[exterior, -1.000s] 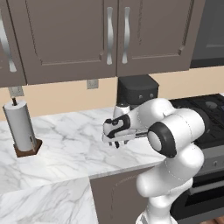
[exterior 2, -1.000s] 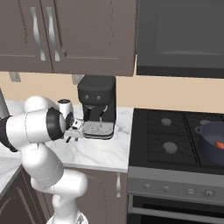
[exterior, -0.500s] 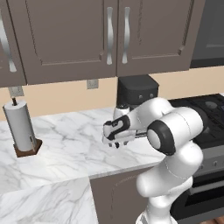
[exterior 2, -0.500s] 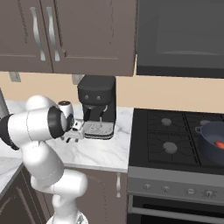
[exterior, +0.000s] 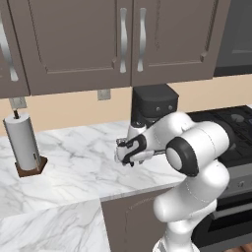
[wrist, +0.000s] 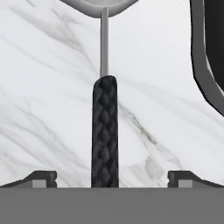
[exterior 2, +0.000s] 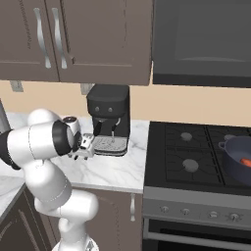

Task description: Put the potato and sweet potato in the pot. Retrieve the spatula and lightly stir the vegetables in the pot.

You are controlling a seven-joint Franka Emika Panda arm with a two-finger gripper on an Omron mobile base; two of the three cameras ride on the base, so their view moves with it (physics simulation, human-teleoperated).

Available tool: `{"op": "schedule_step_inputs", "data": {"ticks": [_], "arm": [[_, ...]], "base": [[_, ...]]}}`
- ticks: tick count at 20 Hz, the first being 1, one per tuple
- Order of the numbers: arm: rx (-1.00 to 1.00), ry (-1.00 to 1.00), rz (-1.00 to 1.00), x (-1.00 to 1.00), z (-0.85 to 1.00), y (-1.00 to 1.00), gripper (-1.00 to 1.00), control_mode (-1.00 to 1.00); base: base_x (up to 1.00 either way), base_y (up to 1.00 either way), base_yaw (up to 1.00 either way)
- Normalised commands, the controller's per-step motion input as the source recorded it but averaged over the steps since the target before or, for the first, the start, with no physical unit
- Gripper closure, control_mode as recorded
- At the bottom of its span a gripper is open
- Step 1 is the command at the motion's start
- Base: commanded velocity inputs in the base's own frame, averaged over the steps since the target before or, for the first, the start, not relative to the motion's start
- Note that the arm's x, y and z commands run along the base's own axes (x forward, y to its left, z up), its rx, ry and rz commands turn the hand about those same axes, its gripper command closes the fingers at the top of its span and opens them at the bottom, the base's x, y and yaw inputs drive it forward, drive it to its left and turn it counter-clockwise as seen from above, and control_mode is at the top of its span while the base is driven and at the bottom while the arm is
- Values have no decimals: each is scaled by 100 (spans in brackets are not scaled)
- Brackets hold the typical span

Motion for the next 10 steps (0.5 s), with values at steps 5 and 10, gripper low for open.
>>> {"op": "schedule_step_inputs", "data": {"ticks": [5, 10], "arm": [[0, -8, 0, 0, -18, 1, -100, -100], [0, 0, 0, 0, 0, 0, -100, -100]], "base": [[0, 0, 0], [0, 0, 0]]}}
